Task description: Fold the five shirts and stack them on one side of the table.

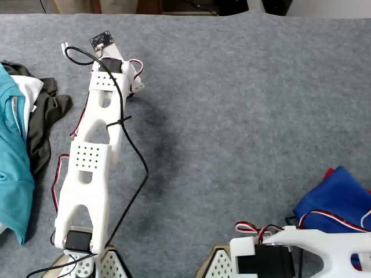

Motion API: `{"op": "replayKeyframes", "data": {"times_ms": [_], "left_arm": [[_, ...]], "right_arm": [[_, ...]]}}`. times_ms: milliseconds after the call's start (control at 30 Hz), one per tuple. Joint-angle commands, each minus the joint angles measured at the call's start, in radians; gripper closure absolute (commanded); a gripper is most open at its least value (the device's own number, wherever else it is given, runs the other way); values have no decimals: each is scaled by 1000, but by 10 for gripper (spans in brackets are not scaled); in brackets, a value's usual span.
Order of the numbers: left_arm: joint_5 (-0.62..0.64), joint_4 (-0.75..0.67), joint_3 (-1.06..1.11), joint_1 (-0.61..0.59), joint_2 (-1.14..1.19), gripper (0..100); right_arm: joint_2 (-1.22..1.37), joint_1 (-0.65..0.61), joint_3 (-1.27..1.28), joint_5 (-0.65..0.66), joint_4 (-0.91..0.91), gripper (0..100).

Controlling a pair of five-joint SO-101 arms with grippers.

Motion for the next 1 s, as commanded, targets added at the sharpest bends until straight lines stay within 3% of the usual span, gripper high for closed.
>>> {"op": "replayKeyframes", "data": {"times_ms": [0,167,300,433,633,733,967], "left_arm": [[-8,-14,-49,9,-19,979],[-8,-14,-49,8,-21,979],[-8,-21,-49,3,-21,979],[-8,-26,-49,2,-21,979],[-8,54,-141,-60,-45,979],[-25,149,-242,-124,-54,979],[-199,381,-479,-245,-53,979]], "right_arm": [[2,16,-41,11,-17,810],[-2,18,-56,12,43,684],[-70,5,-120,12,195,681],[-174,-85,-185,14,362,716],[-291,-433,-266,6,525,995],[-317,-645,-295,-31,548,976],[-173,-1072,-298,-256,560,976]]}}
